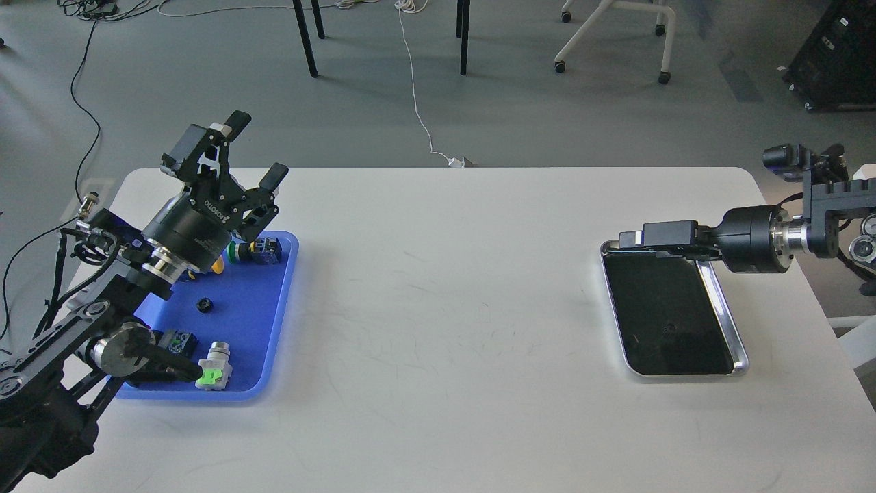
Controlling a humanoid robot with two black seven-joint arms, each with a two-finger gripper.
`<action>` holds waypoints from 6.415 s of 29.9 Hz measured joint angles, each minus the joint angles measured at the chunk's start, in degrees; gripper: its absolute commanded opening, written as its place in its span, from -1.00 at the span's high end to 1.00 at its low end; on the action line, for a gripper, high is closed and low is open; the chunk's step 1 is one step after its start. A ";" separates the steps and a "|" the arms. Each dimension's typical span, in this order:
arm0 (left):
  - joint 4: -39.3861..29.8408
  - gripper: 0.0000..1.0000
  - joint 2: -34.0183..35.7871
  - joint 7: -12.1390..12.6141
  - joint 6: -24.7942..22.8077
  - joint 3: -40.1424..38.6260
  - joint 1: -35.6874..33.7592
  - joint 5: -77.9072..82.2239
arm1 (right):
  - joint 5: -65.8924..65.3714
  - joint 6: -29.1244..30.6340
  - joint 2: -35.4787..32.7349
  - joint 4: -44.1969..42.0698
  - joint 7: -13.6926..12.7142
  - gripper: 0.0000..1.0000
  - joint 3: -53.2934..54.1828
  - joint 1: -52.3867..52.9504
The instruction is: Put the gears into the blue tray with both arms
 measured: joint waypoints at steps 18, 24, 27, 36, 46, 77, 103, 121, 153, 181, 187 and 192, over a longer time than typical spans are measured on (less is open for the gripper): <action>-0.17 -0.96 -0.30 0.19 -0.51 -0.38 0.51 -0.13 | -22.71 -13.30 12.54 -3.76 0.01 -0.81 -25.47 9.72; -0.18 -0.96 -0.32 0.19 -0.59 -0.40 0.66 -0.12 | -20.45 -14.53 13.18 -4.00 -0.01 -0.72 -25.55 7.20; -0.18 -0.96 -0.39 0.19 -0.59 -0.40 0.76 -0.12 | -20.07 -14.58 13.23 -4.12 -0.01 -0.68 -26.11 6.70; -0.18 -0.96 -0.88 0.19 -0.59 -0.51 1.32 -0.09 | -20.01 -15.80 13.23 -5.67 -0.01 -0.52 -27.49 5.11; -0.18 -0.96 -1.01 0.19 -0.59 -1.40 1.42 -0.12 | -20.00 -15.99 13.32 -5.77 -0.02 -0.33 -27.53 4.40; -0.18 -0.96 -1.76 0.25 -0.59 -1.96 1.69 -0.13 | -20.01 -16.43 13.33 -6.91 0.00 0.07 -27.64 3.17; -0.17 -0.96 -1.71 0.29 -0.67 -2.48 1.71 -0.13 | -19.27 -15.89 12.28 -6.42 -0.02 0.62 -27.56 3.30; -0.23 -0.96 -2.09 0.28 -0.68 -2.49 1.68 -0.14 | -2.90 -15.17 20.73 3.19 0.00 0.61 -27.60 20.46; -0.70 -0.96 -2.13 0.19 -0.68 -4.86 4.92 -0.12 | 17.12 -29.47 47.95 -5.20 -0.01 0.59 -37.55 13.57; -0.70 -0.96 -2.14 0.19 -0.68 -4.95 4.96 -0.12 | 20.01 -29.30 47.97 -7.97 -0.01 -0.53 -38.77 10.53; -0.70 -0.96 -1.93 0.19 -0.68 -4.95 4.95 -0.13 | 26.68 -29.41 47.96 -8.03 -0.01 -0.89 -37.17 11.47; -0.58 -0.96 -1.81 0.14 -0.66 -4.87 4.81 -0.13 | 31.28 -28.74 47.96 -8.06 -0.01 -0.93 -30.65 12.13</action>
